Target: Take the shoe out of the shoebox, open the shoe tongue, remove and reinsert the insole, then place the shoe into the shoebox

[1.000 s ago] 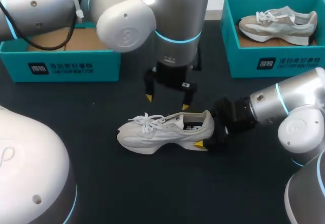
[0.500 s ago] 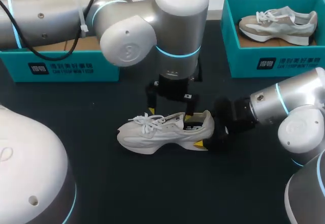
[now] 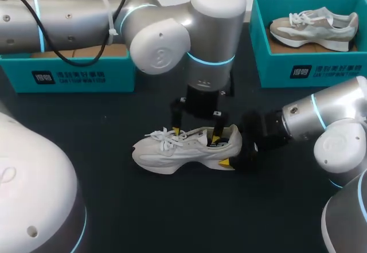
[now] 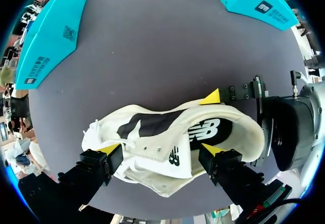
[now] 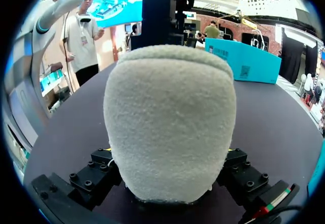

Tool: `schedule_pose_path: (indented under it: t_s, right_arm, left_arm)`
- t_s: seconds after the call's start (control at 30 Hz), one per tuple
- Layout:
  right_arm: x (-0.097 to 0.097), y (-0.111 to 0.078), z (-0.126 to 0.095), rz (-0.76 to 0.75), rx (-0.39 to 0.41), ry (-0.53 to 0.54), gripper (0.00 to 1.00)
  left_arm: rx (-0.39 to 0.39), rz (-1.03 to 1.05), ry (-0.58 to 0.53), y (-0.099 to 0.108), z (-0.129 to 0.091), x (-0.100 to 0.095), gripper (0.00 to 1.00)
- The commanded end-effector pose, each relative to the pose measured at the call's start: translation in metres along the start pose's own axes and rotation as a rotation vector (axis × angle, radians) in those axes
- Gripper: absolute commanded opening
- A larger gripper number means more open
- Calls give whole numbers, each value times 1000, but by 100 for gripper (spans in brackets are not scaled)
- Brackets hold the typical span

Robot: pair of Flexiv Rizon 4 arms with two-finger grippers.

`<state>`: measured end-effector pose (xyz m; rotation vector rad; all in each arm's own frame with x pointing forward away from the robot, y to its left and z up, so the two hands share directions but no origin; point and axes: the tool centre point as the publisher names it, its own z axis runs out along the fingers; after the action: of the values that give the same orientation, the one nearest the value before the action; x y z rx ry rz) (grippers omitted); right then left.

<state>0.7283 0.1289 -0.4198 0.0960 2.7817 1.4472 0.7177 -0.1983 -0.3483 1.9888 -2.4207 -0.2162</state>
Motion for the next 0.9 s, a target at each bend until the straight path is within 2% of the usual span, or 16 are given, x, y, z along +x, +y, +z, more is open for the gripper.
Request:
schedule_pose_path:
  t_s: [0.03, 0.27, 0.43, 0.5, 0.57, 0.6, 0.67, 0.73, 0.8, 0.87, 0.9]
  right_arm:
    - [0, 1, 0, 1, 4, -2, 0]
    - [0, 1, 0, 1, 4, -2, 0]
    - [0, 1, 0, 1, 4, -2, 0]
    - [0, 1, 0, 1, 4, -2, 0]
    - [0, 1, 0, 1, 4, -2, 0]
    - [0, 1, 0, 1, 4, -2, 0]
    - [0, 1, 0, 1, 4, -2, 0]
    - [0, 1, 0, 1, 4, -2, 0]
    - [0, 1, 0, 1, 4, -2, 0]
    - [0, 1, 0, 1, 4, -2, 0]
    - [0, 1, 0, 1, 4, -2, 0]
  left_arm:
    - [-18, -19, -12, 2, 2, -1, 100]
    - [-74, -112, -79, 22, -2, -18, 100]
    - [-86, -191, -65, 31, -3, -33, 100]
    - [-86, -202, -51, 31, -4, -38, 96]
    - [-80, -213, -40, 31, -7, -43, 74]
    - [-80, -214, -38, 31, -8, -43, 70]
    - [-70, -212, -29, 31, -12, -43, 49]
    - [-65, -200, -11, 31, -14, -41, 40]
    - [-67, -192, 3, 30, -14, -39, 25]
    - [-69, -176, 45, 30, -13, -38, 0]
    - [-70, -173, 52, 30, -13, -37, 0]
